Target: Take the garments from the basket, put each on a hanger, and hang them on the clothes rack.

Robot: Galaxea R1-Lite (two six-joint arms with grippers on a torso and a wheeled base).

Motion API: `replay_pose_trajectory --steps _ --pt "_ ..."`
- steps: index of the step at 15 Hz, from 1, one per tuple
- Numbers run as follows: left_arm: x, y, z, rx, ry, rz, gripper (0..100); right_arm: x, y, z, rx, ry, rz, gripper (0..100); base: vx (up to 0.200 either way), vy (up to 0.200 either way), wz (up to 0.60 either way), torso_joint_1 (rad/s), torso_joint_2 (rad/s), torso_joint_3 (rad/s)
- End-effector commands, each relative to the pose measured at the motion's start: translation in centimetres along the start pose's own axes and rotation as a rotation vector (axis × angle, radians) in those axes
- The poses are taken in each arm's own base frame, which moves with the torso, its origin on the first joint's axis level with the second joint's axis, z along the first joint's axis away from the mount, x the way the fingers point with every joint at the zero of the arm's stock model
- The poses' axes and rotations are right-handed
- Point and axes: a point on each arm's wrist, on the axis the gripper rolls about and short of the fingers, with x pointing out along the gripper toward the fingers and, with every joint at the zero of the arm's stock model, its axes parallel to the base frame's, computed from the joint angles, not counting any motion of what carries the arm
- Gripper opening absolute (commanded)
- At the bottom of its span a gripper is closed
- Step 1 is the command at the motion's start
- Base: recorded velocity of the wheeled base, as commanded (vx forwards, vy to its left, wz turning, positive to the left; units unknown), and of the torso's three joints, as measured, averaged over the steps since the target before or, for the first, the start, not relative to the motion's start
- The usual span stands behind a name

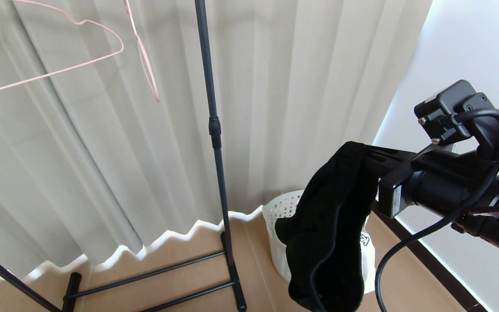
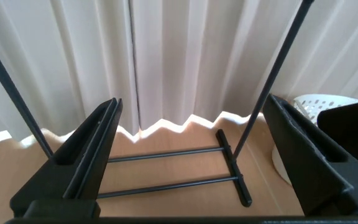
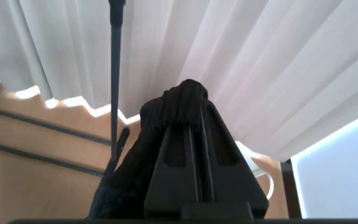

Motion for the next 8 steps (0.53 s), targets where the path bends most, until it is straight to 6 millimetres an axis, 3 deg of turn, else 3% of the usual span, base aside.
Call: replay_pose_trajectory --steps 1,4,8 --pt "0.01 0.00 0.01 0.000 0.001 0.000 100 0.14 0.08 -0.43 -0.006 0.017 0.001 0 0.000 0.000 0.00 0.032 -0.40 -0.134" --pt "0.01 0.00 0.02 -0.002 -0.001 0.000 100 0.26 -0.18 -0.46 -0.004 0.018 -0.011 0 0.000 0.000 0.00 0.090 -0.44 -0.183" --pt "0.01 0.00 0.01 0.000 0.001 -0.001 100 0.22 -0.20 -0.43 -0.003 0.017 -0.012 0 0.000 0.000 0.00 0.112 -0.47 -0.321"
